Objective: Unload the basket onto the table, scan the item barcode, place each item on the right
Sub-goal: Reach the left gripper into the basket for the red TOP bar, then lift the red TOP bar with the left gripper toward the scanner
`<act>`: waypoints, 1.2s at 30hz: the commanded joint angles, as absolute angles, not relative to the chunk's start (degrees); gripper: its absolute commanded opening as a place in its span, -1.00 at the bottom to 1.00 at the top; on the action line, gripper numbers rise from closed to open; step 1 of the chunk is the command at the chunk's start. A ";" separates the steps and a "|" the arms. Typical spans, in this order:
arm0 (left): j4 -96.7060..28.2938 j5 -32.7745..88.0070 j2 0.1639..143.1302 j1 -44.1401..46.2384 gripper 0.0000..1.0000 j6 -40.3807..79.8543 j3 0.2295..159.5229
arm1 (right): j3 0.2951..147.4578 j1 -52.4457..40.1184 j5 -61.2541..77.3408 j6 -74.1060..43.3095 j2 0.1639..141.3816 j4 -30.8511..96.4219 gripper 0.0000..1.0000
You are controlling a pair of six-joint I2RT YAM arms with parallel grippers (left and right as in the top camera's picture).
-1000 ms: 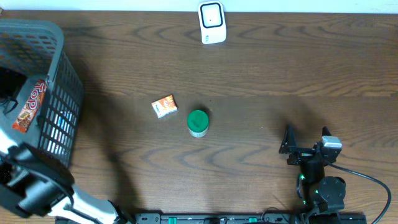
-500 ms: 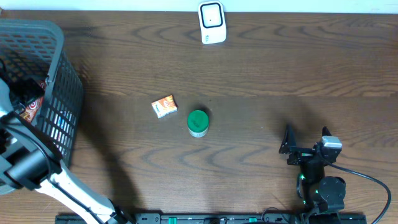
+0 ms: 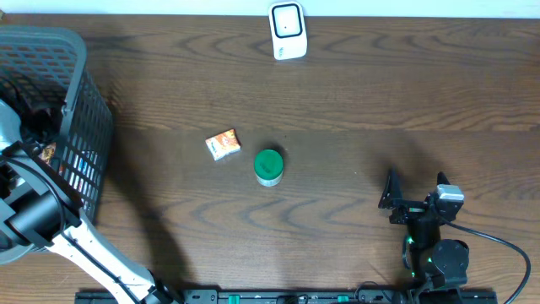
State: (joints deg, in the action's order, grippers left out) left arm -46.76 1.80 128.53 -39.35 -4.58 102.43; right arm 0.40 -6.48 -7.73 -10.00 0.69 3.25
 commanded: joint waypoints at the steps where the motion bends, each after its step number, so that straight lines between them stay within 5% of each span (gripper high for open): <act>1: -49.32 1.08 132.27 -39.94 -0.63 -5.06 100.44 | 0.32 -6.46 -8.08 -9.37 0.32 3.40 0.98; 2: -49.93 1.06 131.55 -39.97 -0.75 -4.58 100.44 | 0.32 -6.46 -8.08 -9.37 0.32 3.40 0.99; 9: -51.40 1.08 119.59 -39.97 -0.76 5.39 100.73 | 0.32 -6.46 -8.08 -9.37 0.32 3.42 0.99; 17: -49.52 1.61 89.97 -39.90 -0.78 18.33 100.82 | 0.32 -6.46 -8.08 -9.37 0.32 3.40 0.98; 23: -46.81 26.72 73.25 -36.58 -0.78 23.22 100.77 | 0.32 -6.46 -8.08 -9.37 0.32 3.42 0.98; 31: -50.09 30.22 71.88 -6.94 -0.74 18.63 96.23 | 0.32 -6.46 -8.08 -9.37 0.32 3.42 0.99; 36: -50.59 13.50 79.79 8.64 -0.70 17.39 89.89 | 0.32 -6.46 -8.08 -9.37 0.32 3.42 0.98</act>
